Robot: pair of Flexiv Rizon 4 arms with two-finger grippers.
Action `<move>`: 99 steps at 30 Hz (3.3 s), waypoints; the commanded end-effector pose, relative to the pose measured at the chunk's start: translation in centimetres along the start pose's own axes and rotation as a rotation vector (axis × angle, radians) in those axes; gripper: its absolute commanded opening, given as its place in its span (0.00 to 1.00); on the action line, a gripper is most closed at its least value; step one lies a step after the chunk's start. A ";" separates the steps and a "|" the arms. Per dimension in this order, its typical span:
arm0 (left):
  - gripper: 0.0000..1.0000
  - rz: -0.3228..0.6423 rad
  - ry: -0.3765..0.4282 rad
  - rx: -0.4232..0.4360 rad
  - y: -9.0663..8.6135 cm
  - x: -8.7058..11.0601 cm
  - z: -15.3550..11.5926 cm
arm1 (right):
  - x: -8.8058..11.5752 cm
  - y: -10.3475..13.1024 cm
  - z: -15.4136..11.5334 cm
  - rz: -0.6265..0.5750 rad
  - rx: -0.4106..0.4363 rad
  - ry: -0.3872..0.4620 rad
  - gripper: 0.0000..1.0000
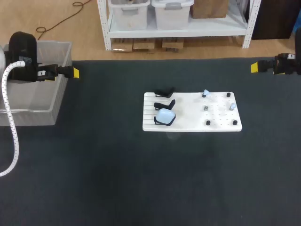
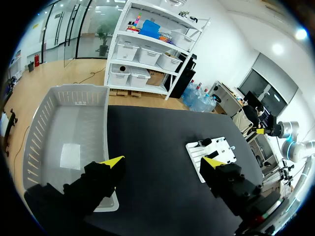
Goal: Pick up each earbud case from the left stands, insert the matching earbuds, close the lid, and place the case in the box.
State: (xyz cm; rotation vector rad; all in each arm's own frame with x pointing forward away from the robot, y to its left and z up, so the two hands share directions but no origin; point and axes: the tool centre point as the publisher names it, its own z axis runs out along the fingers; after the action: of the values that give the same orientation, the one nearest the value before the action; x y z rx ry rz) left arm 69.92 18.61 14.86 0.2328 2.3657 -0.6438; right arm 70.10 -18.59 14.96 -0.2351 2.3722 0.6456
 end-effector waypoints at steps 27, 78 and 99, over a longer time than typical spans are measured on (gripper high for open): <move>1.00 -0.001 0.005 -0.006 -0.1 -0.1 0.0 | 0.0 0.0 0.0 0.000 0.001 0.001 1.00; 1.00 0.982 0.112 0.632 -11.0 2.2 6.3 | 0.0 0.0 0.0 0.000 0.001 0.001 1.00; 1.00 1.053 0.049 0.707 -13.9 5.4 12.7 | 0.0 0.0 0.0 0.000 0.001 0.001 1.00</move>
State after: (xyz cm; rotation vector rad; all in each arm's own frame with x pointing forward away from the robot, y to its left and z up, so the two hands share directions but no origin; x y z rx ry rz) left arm 67.58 0.98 9.14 1.6401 1.5969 -0.8506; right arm 70.11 -18.58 14.95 -0.2352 2.3722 0.6460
